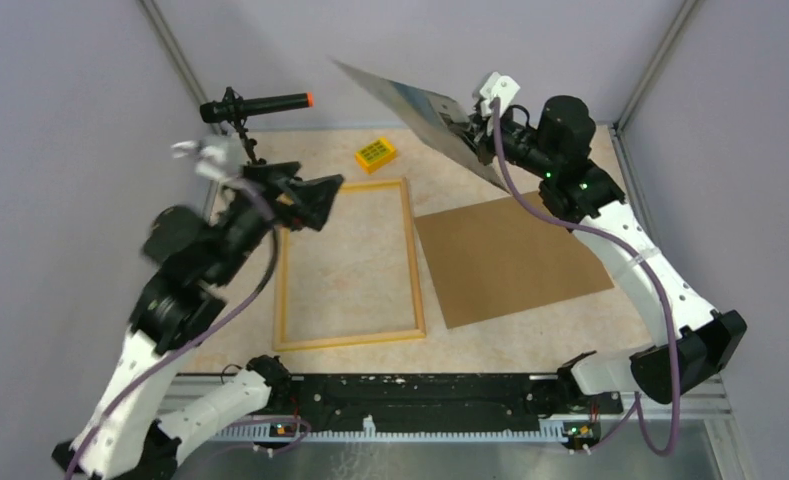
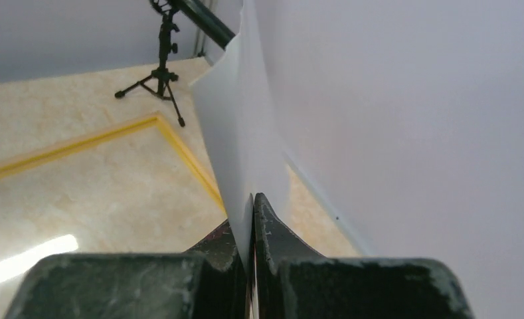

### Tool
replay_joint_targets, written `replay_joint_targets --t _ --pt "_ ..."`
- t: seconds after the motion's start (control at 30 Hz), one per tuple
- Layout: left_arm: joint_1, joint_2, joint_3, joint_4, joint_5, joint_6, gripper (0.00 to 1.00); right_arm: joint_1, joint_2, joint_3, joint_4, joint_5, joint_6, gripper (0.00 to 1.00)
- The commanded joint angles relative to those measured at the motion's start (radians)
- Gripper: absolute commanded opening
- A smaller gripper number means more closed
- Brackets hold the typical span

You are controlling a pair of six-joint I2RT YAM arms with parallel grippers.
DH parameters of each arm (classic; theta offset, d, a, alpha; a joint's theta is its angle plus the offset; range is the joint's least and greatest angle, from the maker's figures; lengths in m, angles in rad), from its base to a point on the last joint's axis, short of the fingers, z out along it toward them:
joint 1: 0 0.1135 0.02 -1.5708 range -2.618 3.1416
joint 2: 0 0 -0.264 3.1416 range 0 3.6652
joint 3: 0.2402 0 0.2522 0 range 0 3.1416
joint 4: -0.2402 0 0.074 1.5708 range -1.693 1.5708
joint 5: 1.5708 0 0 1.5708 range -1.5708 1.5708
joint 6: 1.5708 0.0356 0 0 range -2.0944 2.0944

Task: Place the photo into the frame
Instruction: Turn over the photo from the photo frame.

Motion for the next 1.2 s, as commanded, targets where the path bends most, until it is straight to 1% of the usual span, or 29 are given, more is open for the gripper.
replay_joint_targets --t 0.0,0.07,0.13,0.2,0.23,0.3,0.33,0.37,0.4,0.5,0.53,0.57,0.6,0.63,0.67,0.77,0.87,0.97,1.03,1.13,1.17 --pt "0.0 -0.215 0.165 -0.146 -0.146 -0.056 0.98 0.112 0.076 0.079 -0.069 -0.119 -0.299 0.0" --pt "0.0 -0.247 0.245 -0.206 -0.183 -0.06 0.98 0.182 0.109 0.062 -0.119 -0.132 -0.442 0.0" --pt "0.0 -0.247 0.311 -0.269 -0.206 -0.065 0.98 0.248 0.128 0.011 -0.167 -0.157 -0.566 0.0" --pt "-0.001 -0.247 0.325 -0.292 -0.206 -0.068 0.98 0.325 0.112 -0.099 -0.171 -0.147 -0.702 0.0" --pt "-0.001 -0.249 0.314 -0.29 -0.206 -0.073 0.98 0.371 0.088 -0.179 -0.14 -0.115 -0.769 0.0" --pt "0.0 -0.253 0.272 -0.259 -0.197 -0.081 0.98 0.459 0.028 -0.396 -0.013 -0.035 -0.915 0.0" --pt "-0.001 -0.251 0.251 -0.244 -0.188 -0.081 0.98 0.489 0.002 -0.501 0.087 -0.004 -0.951 0.0" --pt "-0.001 -0.245 0.234 -0.23 -0.178 -0.081 0.98 0.51 -0.014 -0.62 0.195 0.009 -0.951 0.0" --pt "-0.001 -0.233 0.209 -0.214 -0.167 -0.075 0.98 0.52 -0.022 -0.682 0.288 0.013 -0.949 0.0" --pt "0.0 -0.184 0.144 -0.167 -0.136 -0.058 0.98 0.549 -0.023 -0.787 0.417 0.051 -0.931 0.0" --pt "0.0 -0.17 0.12 -0.143 -0.125 -0.055 0.98 0.559 -0.018 -0.807 0.431 0.067 -0.925 0.14" --pt "-0.001 -0.155 0.096 -0.122 -0.111 -0.053 0.98 0.571 -0.014 -0.831 0.466 0.087 -0.88 0.33" --pt "-0.001 -0.139 0.073 -0.092 -0.094 -0.043 0.98 0.575 -0.013 -0.863 0.518 0.1 -0.837 0.59" --pt "-0.001 -0.122 0.058 -0.062 -0.085 -0.035 0.98 0.585 -0.013 -0.901 0.566 0.126 -0.792 0.93" --pt "-0.001 -0.099 0.048 -0.048 -0.08 -0.022 0.98 0.612 -0.021 -0.924 0.572 0.175 -0.755 0.98" --pt "-0.001 -0.024 0.053 -0.025 -0.058 0.028 0.98 0.694 -0.07 -0.923 0.438 0.266 -0.601 0.99" --pt "-0.001 0.042 0.061 0.009 -0.058 0.071 0.98 0.748 -0.146 -0.908 0.343 0.292 -0.355 0.99" --pt "-0.001 0.113 0.091 0.039 -0.027 0.097 0.98 0.756 -0.223 -0.932 0.347 0.245 -0.085 0.99" --pt "-0.001 0.17 0.145 0.039 0.0 0.109 0.98 0.756 -0.263 -0.957 0.372 0.251 0.111 0.99" --pt "-0.002 0.242 0.203 0.037 0.044 0.129 0.98 0.756 -0.316 -0.972 0.368 0.32 0.44 0.99" --pt "-0.002 0.257 0.217 0.035 0.037 0.134 0.98 0.755 -0.323 -0.958 0.339 0.377 0.537 0.99"
